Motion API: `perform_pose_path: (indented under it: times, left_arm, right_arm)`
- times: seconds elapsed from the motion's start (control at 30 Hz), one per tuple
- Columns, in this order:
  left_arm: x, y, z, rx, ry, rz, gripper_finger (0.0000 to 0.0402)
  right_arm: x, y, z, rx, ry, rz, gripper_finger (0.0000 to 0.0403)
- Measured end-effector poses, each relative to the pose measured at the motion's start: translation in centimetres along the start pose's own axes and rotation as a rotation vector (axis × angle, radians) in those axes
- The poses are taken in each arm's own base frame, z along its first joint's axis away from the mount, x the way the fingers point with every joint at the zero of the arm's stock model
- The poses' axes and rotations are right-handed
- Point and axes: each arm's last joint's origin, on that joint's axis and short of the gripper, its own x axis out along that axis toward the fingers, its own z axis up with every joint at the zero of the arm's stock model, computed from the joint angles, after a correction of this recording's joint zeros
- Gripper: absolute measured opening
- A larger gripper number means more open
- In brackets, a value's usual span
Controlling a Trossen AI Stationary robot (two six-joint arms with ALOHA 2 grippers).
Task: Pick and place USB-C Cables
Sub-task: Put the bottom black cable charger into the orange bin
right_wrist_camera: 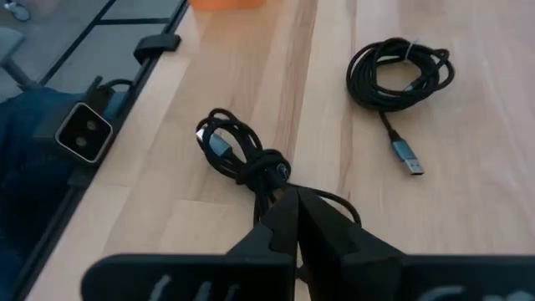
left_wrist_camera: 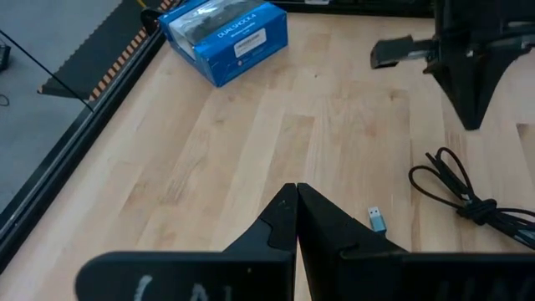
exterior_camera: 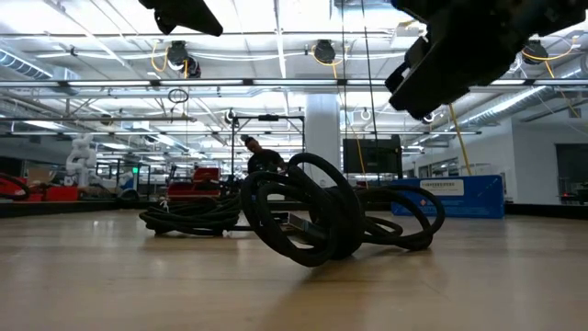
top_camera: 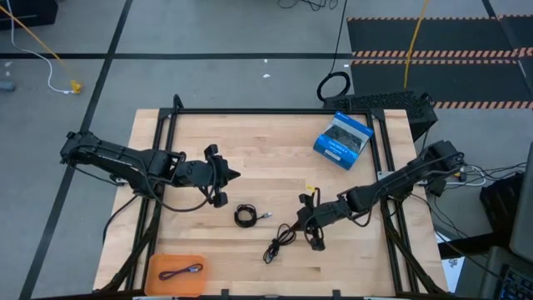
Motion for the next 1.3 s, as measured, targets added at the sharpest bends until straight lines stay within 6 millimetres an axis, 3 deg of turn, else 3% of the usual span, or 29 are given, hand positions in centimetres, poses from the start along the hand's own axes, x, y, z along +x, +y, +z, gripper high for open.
perform_pose_path:
  times: [0.2,0.63,0.8,1.3]
  left_arm:
    - [0.0,0.0,0.0,0.0,0.0,0.0,0.0008]
    - [0.0,0.0,0.0,0.0,0.0,0.001,0.0008]
    - [0.0,0.0,0.0,0.005,0.0,0.002,0.0008]
    - [0.0,0.0,0.0,0.007,0.0,0.002,0.0008]
  right_arm:
    - [1.1,-0.1,-0.5,-0.001,0.002,0.0,0.002]
    - [4.5,-0.5,-2.3,-0.04,0.013,-0.005,0.0161]
    - [5.6,-0.8,-2.7,-0.041,-0.011,-0.005,0.0198]
    - [6.0,-2.4,-4.0,0.004,0.108,-0.099,0.0186]
